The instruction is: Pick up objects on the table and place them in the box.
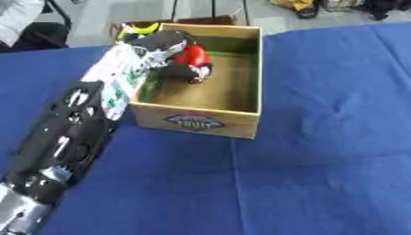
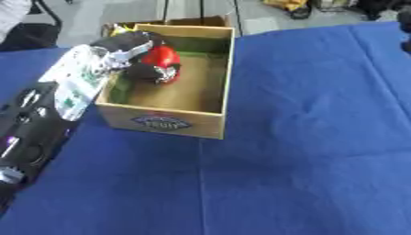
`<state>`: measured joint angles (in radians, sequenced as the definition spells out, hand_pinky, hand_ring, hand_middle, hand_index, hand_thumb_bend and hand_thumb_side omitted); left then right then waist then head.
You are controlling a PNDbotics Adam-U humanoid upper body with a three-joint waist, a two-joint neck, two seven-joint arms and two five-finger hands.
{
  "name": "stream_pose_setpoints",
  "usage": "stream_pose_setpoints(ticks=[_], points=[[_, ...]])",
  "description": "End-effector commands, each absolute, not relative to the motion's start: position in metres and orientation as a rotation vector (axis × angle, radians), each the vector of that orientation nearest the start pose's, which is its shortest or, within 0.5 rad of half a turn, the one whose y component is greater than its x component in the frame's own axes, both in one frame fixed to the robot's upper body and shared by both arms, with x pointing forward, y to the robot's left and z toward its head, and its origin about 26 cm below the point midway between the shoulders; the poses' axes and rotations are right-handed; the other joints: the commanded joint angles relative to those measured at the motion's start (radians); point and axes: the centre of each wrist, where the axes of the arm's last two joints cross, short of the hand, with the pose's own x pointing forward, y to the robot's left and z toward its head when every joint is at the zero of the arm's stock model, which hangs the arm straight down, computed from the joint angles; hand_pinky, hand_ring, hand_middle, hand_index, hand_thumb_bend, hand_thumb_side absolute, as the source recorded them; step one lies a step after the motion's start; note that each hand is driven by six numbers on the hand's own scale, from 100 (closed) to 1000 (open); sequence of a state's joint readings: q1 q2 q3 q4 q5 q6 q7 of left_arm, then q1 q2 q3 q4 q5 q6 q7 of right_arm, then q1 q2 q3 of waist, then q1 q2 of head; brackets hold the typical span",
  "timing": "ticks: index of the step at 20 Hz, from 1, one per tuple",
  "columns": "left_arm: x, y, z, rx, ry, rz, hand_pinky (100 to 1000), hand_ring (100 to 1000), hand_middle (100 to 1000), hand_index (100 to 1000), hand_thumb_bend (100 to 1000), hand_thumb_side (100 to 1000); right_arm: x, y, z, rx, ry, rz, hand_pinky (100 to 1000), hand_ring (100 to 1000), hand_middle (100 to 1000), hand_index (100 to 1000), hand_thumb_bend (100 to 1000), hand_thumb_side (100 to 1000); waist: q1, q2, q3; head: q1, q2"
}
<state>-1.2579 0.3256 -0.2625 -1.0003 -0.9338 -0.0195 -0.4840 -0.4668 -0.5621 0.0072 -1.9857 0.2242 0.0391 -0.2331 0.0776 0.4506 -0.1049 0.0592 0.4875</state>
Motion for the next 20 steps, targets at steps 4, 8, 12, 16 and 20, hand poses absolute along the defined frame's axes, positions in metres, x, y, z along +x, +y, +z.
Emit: stream_pose_setpoints(ticks=[4, 8, 12, 16, 20], points=[[0.475, 0.154, 0.331, 1.026, -1.600, -1.581, 740, 868, 879, 966, 359, 964, 0.304, -0.275, 0.276, -0.729, -2.464, 0.440, 809, 869, 824, 838, 100, 1000, -0.009, -0.031, -0.001, -0.003, -0.002], [0.463, 0.156, 0.349, 1.155, -1.765, -1.497, 804, 903, 905, 990, 534, 1000, 0.304, -0.276, 0.274, -0.732, -2.455, 0.438, 809, 868, 824, 839, 100, 1000, -0.010, -0.036, 0.009, -0.005, 0.006], [0.434, 0.164, 0.378, 1.349, -2.123, -1.194, 711, 838, 836, 965, 614, 1000, 0.304, -0.278, 0.272, -0.740, -2.447, 0.434, 809, 868, 825, 839, 100, 1000, -0.013, -0.047, 0.025, 0.000, 0.026], [0.403, 0.182, 0.391, 1.293, -2.309, -0.889, 656, 802, 803, 944, 260, 1000, 0.303, -0.282, 0.269, -0.754, -2.433, 0.415, 808, 868, 825, 839, 100, 1000, -0.018, -0.065, 0.046, 0.008, 0.056], [0.365, 0.200, 0.388, 1.133, -2.411, -0.718, 631, 774, 764, 920, 255, 1000, 0.302, -0.286, 0.266, -0.774, -2.422, 0.386, 807, 868, 826, 839, 100, 1000, -0.029, -0.084, 0.070, 0.003, 0.070]])
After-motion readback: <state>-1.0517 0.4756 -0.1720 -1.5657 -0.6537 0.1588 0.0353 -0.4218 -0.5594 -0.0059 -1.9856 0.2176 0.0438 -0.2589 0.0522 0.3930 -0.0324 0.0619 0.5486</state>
